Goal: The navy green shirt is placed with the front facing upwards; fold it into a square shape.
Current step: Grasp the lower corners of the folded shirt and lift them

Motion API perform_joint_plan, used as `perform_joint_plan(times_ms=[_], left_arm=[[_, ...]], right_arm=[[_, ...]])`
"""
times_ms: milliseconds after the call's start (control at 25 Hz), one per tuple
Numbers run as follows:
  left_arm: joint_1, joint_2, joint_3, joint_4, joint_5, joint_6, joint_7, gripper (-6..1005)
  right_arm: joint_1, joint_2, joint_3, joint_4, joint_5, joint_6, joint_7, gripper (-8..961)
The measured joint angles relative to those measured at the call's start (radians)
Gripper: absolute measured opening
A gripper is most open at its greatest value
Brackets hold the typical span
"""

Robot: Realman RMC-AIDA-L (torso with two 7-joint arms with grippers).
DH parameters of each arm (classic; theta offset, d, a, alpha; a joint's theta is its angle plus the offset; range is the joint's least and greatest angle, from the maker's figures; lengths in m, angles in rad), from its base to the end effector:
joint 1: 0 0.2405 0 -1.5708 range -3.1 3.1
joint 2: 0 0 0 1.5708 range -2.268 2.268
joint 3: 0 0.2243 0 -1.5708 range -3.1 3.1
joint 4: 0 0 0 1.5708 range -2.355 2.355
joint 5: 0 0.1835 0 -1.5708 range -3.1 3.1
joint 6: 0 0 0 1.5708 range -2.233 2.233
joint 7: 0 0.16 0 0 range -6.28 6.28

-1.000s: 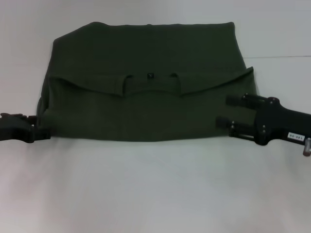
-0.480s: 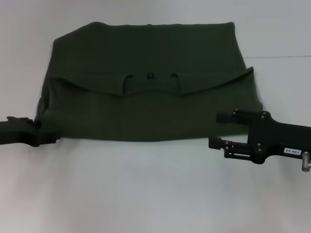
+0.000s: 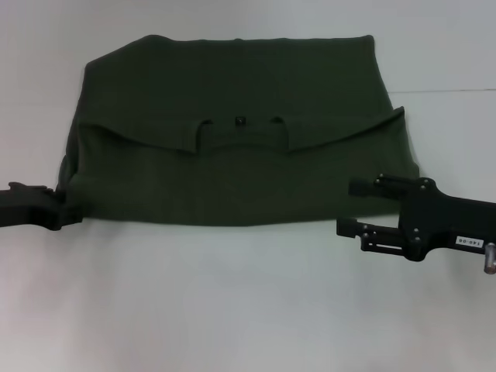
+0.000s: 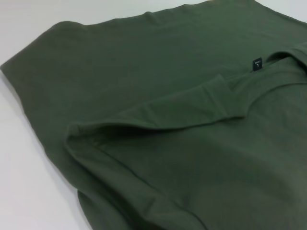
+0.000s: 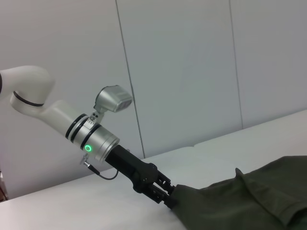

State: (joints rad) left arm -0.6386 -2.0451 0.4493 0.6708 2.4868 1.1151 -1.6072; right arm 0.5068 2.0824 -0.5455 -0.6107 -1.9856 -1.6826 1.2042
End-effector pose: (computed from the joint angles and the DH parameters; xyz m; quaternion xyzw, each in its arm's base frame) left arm -0.2969 0.3556 0.0360 -0.8852 -0.3404 -0.0302 0.3157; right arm 0.2146 0.2866 0.0121 -0.9271 0.1619 0.3052 0.1455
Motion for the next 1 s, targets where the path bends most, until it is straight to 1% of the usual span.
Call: perform_joint_plan(times_ms=[160,440,560,680,760,800,840,1000], left_arm=[[0.001,-0.001,0.008,0.001,0.001,0.0,0.01,435],[0.0,-0.001,0.013,-0.001,0.001,0.007,0.016,293],[0.0,-0.001,0.014,-0.001,0.001,0.011,0.025,232],[0.002,-0.001,0.014,0.0,0.001,0.015,0.034,151],[0.002,-0.001,0.014,0.0,0.001,0.019,0.039,89],[0.002,-0.002,0.014,0.0,0.001,0.021,0.04,59],[0.002,-0.002,0.015,0.0,0.001,0.021,0.04,28],[0.002,-0.004,0.021,-0.001,0.0,0.019,0.04,31]], right_arm=[[-0.006,-0.001,0.001,0.0,0.004,0.0,0.0,762],[-0.01,-0.006,0.002,0.0,0.006,0.0,0.015,761],[-0.028,-0.008,0.002,-0.037,0.003,0.022,0.051,760],[-0.066,-0.009,0.012,-0.112,0.004,0.083,0.117,760],[-0.1,-0.011,0.034,-0.166,0.002,0.156,0.187,760],[-0.1,-0.011,0.034,-0.166,0.002,0.156,0.187,760],[-0.113,-0.013,0.045,-0.18,0.002,0.187,0.208,760],[-0.135,-0.017,0.062,-0.186,0.0,0.295,0.264,760]])
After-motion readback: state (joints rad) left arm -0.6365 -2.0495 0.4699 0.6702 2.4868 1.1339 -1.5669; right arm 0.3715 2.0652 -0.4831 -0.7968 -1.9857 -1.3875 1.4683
